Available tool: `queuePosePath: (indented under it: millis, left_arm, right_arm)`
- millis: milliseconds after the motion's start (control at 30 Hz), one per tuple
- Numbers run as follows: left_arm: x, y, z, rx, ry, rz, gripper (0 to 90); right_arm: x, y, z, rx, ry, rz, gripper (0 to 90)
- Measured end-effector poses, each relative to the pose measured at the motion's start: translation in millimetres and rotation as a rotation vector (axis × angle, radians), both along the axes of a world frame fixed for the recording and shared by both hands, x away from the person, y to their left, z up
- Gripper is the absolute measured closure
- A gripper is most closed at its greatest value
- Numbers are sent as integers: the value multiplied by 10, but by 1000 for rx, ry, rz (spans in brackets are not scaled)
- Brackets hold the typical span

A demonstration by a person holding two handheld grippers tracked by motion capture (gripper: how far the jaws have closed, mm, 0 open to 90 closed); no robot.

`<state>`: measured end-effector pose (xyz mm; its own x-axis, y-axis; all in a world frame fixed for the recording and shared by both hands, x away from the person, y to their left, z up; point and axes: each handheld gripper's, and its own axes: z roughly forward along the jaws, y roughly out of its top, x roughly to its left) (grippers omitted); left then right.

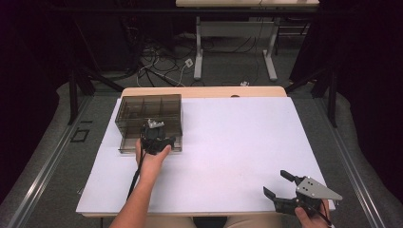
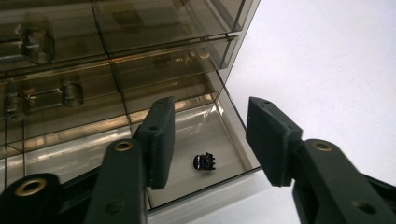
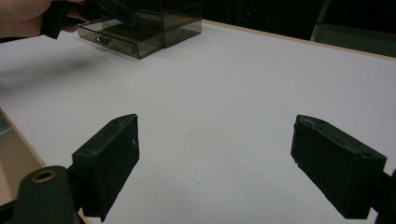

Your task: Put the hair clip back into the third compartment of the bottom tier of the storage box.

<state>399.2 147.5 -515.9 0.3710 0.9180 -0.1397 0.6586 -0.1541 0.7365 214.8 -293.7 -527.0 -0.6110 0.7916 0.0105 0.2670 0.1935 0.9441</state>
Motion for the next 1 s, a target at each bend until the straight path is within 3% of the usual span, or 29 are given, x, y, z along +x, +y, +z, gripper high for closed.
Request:
queuePosePath:
  millis: [367, 433, 733, 1000]
  left_arm:
    - [-55, 27, 94, -30, -28, -33, 415]
    - [-69, 26, 111, -30, -47, -17, 384]
    - [-140, 61, 210, -67, -71, -14, 375]
    - [-242, 65, 331, -122, -115, -27, 193]
  right_arm:
    - [-14, 1, -1, 3, 2, -7, 147]
    - [-16, 0, -1, 4, 6, -8, 147]
    - [-13, 0, -2, 2, 7, -6, 147]
    - [-9, -2, -4, -4, 4, -5, 147]
